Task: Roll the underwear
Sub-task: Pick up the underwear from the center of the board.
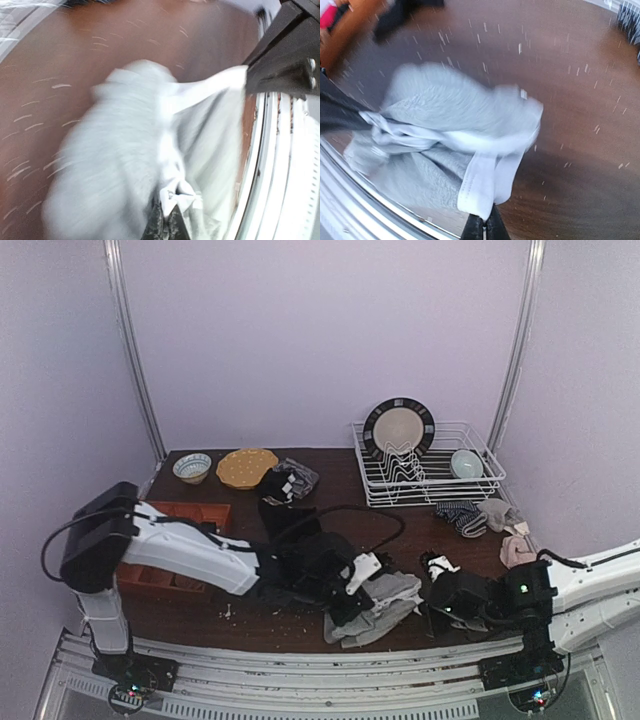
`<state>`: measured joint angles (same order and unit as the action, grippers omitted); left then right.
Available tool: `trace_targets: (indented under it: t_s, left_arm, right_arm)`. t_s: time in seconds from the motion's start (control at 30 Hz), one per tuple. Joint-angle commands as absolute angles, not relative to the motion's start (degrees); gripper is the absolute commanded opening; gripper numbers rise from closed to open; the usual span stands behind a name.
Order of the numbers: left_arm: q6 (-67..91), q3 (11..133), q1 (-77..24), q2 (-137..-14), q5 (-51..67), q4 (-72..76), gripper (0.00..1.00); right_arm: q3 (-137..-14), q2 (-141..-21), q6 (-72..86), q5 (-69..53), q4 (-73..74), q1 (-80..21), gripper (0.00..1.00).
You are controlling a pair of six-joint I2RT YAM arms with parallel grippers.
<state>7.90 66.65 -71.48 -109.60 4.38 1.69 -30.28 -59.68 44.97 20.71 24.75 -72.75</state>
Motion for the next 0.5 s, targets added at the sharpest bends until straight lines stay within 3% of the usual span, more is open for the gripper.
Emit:
trace_targets:
  t_s: [0.0,0.27,0.47]
  left_arm:
    - [10.2,57.9,-68.2,-86.3,-3.3,5.8,0.0]
    - [12.9,51.2,-68.1,-60.3,-7.2,-8.1,0.0]
    - [18.0,47.0,-68.3,-49.5,-3.7,-12.1,0.0]
  right_arm:
    - [-38.2,-52.2,39.3,29.8,34.6,-72.2,0.0]
    - [-46.5,-44.1,27.8,24.1,44.4,-72.0,0.0]
    - [-48.9,-36.4,23.1,13.6,46.1,-72.1,0.0]
